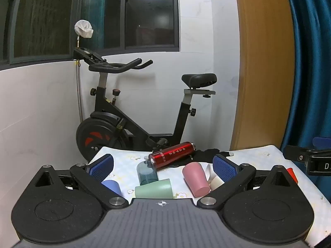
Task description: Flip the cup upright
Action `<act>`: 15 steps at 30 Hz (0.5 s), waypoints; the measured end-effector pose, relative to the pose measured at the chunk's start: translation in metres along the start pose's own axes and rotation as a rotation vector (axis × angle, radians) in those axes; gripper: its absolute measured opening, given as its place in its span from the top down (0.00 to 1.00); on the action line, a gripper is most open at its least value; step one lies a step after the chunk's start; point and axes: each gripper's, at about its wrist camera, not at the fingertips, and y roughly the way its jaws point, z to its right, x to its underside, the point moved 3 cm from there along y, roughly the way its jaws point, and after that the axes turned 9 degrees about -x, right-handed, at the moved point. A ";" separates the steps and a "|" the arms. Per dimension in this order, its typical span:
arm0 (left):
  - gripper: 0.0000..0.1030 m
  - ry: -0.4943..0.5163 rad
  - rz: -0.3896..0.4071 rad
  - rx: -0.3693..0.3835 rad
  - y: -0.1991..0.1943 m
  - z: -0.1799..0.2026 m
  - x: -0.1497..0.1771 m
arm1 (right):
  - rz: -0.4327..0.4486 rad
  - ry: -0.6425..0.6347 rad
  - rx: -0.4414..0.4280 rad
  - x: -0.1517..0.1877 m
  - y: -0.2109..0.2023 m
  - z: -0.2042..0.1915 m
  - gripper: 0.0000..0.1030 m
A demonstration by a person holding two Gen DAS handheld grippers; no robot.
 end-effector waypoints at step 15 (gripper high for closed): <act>0.00 -0.008 -0.003 0.002 0.000 -0.002 0.001 | -0.007 -0.002 0.008 -0.002 0.000 -0.002 0.00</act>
